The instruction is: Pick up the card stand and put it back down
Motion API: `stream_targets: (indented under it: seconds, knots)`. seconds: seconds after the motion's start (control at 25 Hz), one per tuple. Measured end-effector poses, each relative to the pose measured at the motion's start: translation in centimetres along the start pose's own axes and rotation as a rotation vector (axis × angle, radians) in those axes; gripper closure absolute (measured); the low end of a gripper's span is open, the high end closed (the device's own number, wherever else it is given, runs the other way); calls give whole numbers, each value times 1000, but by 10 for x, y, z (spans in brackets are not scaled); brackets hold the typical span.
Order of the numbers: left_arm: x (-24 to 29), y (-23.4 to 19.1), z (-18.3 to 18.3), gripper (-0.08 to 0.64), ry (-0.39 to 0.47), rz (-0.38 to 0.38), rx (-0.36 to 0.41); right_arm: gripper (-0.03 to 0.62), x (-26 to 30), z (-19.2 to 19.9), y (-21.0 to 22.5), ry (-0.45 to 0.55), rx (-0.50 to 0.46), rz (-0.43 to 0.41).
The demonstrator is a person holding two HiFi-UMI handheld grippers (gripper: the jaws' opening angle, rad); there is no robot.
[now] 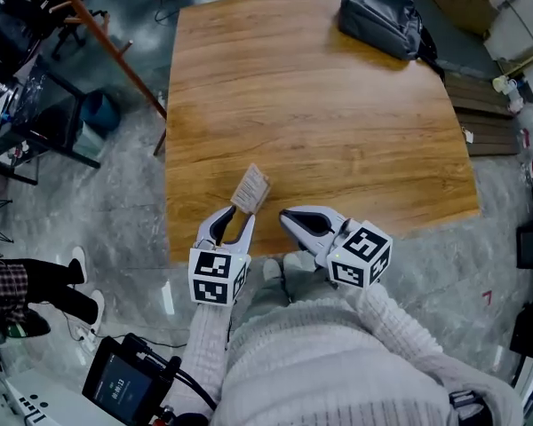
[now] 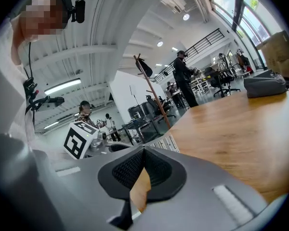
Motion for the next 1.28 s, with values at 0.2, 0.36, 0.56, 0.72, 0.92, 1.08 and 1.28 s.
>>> stream_targets:
  seconds: [0.2,0.36,0.56,0.72,0.92,1.08,1.28]
  knots:
    - [-18,20,-16,468,80,40,25,592,0,-11,-1,0,-40,7]
    - [-28,28,-17,524,128,56,33,592,4,-20,-5,0,-69,-6]
    - [-28,32,-15,551,158,78,35,592,3,-16,-6,-16,-86,-8]
    - [-29,36,-12,551,163,89,44,592,0,-16,-5,-17,-105,2]
    - [-29,37,-10,551,147,98,42,592,-2,-19,-7,-8,-134,4]
    - [-28,41,-9,552,140,104,42,592,-3,-17,-10,-19,-143,-2]
    - [-26,45,-6,552,120,108,56,592,-5,-14,-10,-31,-129,-13]
Point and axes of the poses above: the fingertips, and each gripper's own axes: x forward along the fingers, y to its right, z out of its underside, the point moved 10 cm from there along -x, backward along the fingers, and after that the axes turned 13 degrees about -x, right-handed, at the moved point
